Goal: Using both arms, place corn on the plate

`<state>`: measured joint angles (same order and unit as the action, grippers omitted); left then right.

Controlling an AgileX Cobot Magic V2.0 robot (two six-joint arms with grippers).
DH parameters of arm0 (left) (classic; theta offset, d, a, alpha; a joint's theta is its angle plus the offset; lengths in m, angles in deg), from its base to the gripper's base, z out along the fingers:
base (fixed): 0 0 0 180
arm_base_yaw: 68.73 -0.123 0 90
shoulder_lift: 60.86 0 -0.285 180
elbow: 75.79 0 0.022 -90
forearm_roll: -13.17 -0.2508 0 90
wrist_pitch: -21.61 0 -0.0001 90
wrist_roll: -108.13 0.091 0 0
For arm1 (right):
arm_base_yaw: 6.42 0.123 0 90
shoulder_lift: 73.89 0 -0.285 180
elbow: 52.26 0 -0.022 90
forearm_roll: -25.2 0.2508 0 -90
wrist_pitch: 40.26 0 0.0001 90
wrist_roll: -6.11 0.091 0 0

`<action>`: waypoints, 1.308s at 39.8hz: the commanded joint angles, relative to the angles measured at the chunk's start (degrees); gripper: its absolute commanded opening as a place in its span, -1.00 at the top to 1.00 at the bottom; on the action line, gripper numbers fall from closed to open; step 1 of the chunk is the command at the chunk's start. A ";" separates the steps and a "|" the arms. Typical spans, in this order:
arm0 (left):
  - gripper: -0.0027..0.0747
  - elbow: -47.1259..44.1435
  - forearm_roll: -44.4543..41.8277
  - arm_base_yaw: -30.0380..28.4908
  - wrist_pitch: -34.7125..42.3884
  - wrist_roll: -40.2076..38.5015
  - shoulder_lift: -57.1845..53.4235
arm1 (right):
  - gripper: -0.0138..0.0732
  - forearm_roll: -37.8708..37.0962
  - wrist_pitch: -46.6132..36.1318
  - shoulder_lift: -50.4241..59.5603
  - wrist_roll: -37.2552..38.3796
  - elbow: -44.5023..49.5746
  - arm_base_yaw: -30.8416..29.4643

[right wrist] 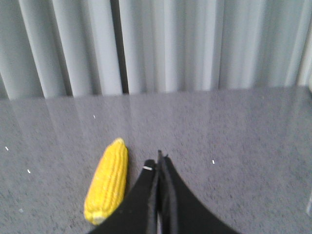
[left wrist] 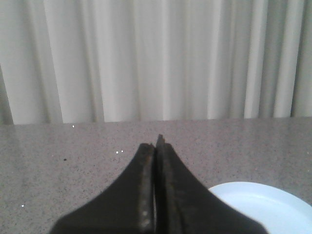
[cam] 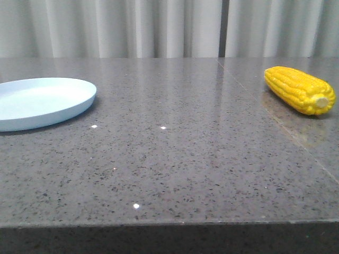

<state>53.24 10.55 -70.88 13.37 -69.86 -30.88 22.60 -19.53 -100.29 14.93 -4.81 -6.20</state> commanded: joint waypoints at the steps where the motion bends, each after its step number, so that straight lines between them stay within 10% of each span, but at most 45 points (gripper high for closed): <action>1: 0.98 2.87 -0.21 -0.13 4.22 -0.33 2.74 | 0.84 -1.45 -1.36 -4.55 -0.59 -3.37 -0.22; 13: 0.88 2.91 -0.21 -0.13 4.49 -0.33 2.90 | 0.75 -1.45 -1.58 -6.12 -0.59 -3.93 -0.22; 25: -0.68 2.91 -0.10 -0.13 4.25 -0.33 2.90 | -0.57 -1.45 -1.58 -6.12 -0.59 -3.93 -0.22; 52: -0.50 10.82 3.42 -0.13 -2.29 -0.44 14.83 | -0.70 -1.45 -1.58 -6.12 -0.59 -3.93 -0.22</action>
<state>59.34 13.17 -70.88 10.07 -69.86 -19.76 22.20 -16.52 -105.60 14.93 -6.81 -6.20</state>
